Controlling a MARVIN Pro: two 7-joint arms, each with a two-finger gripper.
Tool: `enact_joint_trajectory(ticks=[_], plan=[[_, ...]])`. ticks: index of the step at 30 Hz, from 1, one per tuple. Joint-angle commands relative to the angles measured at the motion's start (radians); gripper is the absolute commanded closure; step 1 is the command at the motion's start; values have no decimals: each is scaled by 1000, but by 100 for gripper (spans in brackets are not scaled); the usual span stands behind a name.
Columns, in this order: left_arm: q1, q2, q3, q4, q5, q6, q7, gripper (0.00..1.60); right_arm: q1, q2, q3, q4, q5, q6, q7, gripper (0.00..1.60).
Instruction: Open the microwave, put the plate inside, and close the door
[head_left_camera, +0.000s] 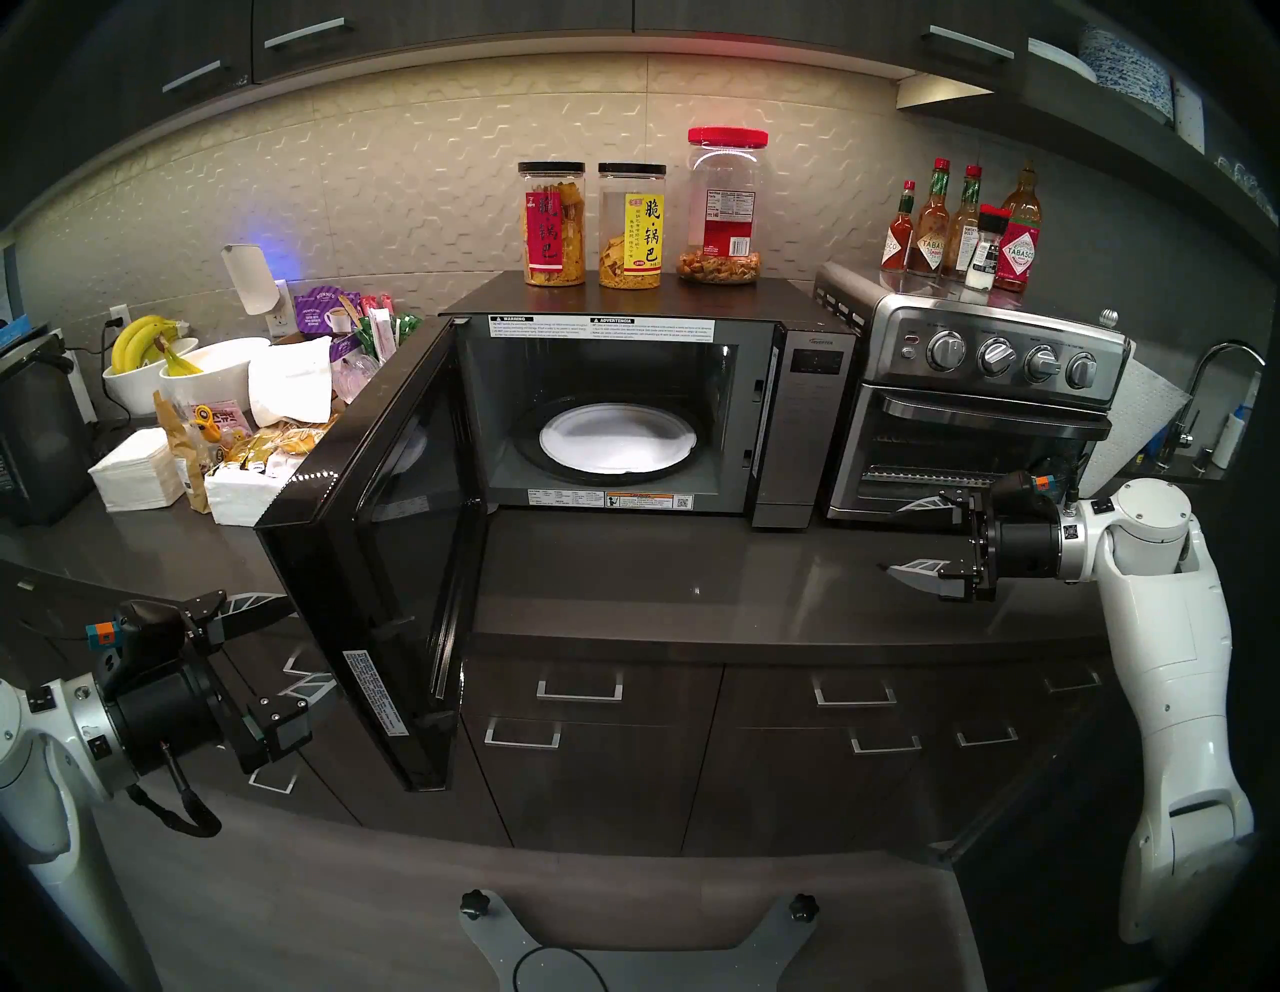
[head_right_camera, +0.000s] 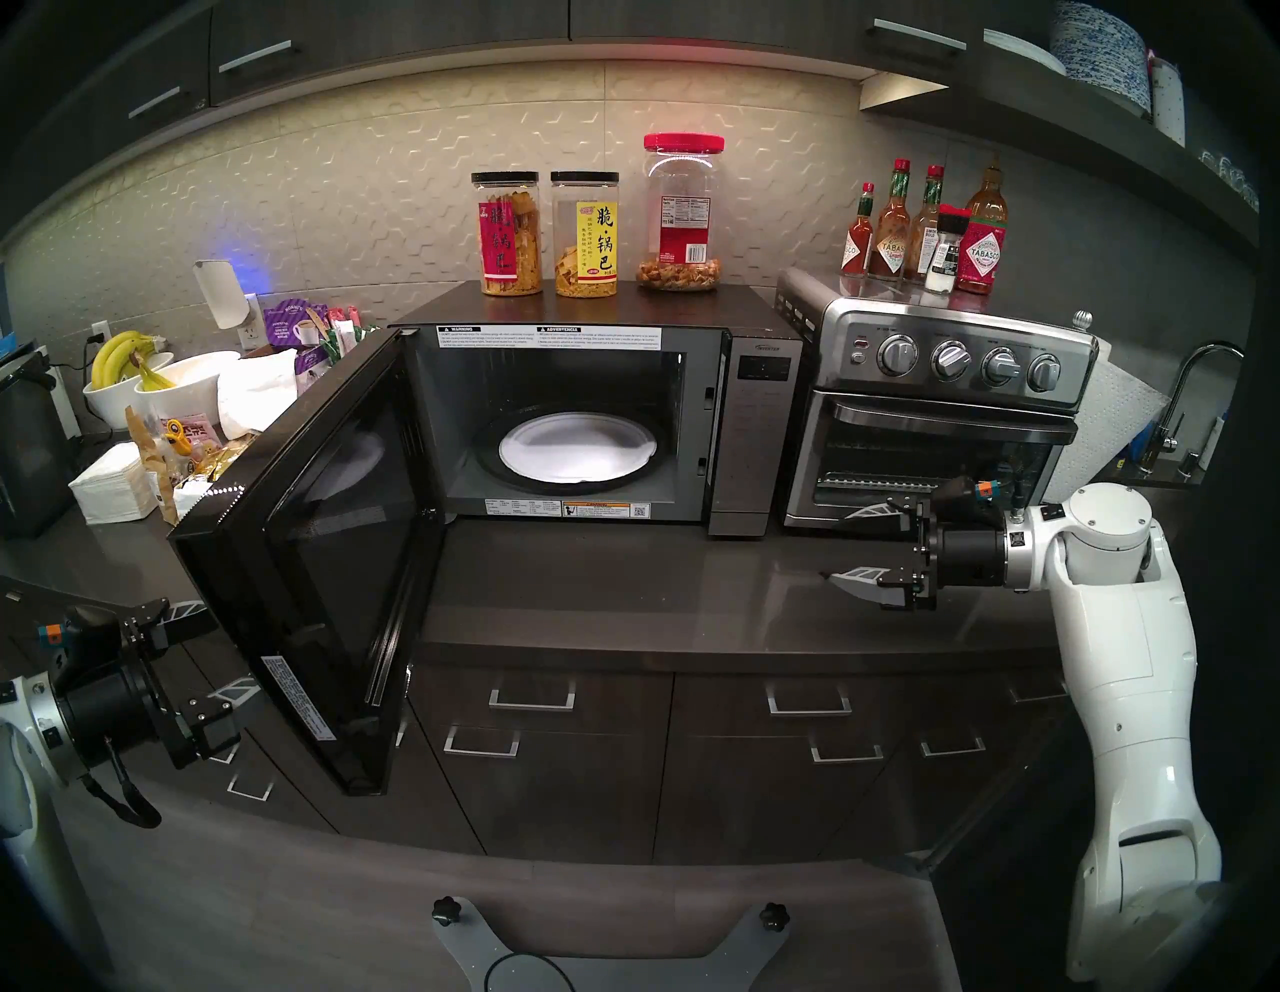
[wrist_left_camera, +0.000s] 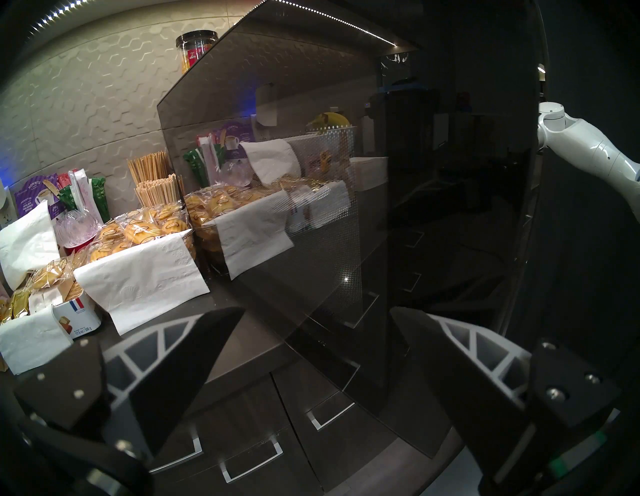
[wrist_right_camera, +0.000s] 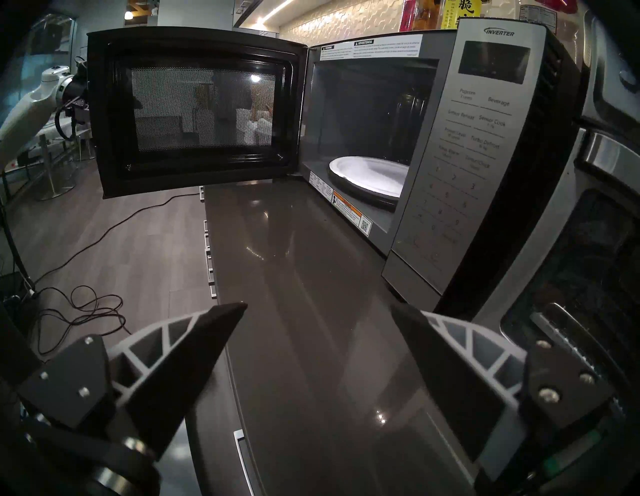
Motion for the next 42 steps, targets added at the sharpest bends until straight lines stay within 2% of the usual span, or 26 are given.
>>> enact_joint_trajectory(ticks=[1,8,16,24,33,42], plan=[[-9,-3,7,2,6,-17,10,0,10,3,6,-13,6,3,-2,0],[-47,20,0,48,4,-21,19,0,11,3,6,-13,5,2,-2,0],[-117,70,-25,127,-30,1,22,0,11,3,6,-13,5,2,-2,0],[-165,105,-23,185,-63,29,11,0,11,3,6,-13,5,2,-2,0],[-187,120,12,214,-106,63,-10,0,11,3,6,-13,4,2,-2,0],[-193,123,88,213,-116,70,29,0,11,2,7,-13,4,2,-2,0]])
